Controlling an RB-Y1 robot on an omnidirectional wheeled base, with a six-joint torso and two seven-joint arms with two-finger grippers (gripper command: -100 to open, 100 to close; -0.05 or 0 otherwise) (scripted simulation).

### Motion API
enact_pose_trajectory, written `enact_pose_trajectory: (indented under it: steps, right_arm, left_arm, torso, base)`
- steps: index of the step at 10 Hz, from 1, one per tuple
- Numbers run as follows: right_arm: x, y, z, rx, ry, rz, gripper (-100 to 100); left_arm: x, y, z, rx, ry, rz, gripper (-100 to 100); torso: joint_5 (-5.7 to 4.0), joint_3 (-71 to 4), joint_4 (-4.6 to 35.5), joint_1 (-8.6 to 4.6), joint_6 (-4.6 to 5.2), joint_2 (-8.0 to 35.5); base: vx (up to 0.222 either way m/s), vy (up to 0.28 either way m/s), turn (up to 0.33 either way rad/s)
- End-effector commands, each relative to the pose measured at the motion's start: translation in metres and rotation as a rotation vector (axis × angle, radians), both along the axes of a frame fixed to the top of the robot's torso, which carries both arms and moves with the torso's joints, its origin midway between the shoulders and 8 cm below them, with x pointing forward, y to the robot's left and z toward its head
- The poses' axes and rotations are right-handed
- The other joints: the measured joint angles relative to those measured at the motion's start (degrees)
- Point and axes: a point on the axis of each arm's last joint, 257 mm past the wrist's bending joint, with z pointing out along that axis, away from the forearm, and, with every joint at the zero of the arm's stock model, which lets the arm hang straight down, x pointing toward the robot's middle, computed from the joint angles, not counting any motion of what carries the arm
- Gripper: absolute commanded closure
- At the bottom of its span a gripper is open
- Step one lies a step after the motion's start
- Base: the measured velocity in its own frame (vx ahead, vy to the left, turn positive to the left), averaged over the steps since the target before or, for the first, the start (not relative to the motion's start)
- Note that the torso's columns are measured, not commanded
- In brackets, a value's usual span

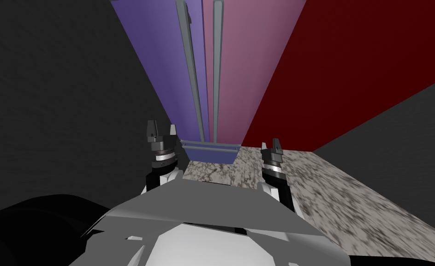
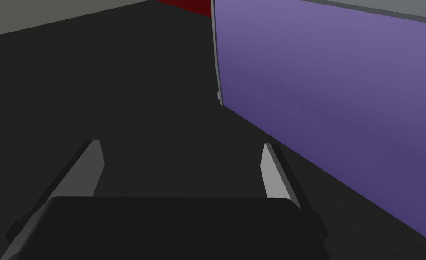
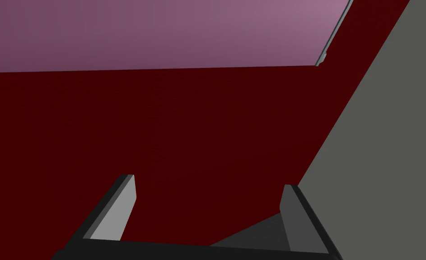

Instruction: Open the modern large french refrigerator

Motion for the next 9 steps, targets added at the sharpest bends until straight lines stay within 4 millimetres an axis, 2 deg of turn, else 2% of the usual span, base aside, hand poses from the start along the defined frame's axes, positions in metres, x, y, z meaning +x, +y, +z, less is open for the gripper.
enact_pose_trajectory:
  steps: [1,9]
  right_arm:
    - [0.0,0.0,0.0,0.0,0.0,0.0,0]
    - [-0.0001,0.0,0.0002,0.0,0.0,0.0,0]
  left_arm:
    - [0.0,0.0,0.0,0.0,0.0,0.0,0]
    - [-0.0001,0.0,0.0001,0.0,0.0,0.0,0]
  torso:
    - [0.0,-4.7,2.3,0.0,0.0,2.3]
    - [0.0,-70.7,35.4,0.0,0.0,35.4]
  base:
    - [0.0,0.0,0.0]
    - [0.0,0.0,0.0]
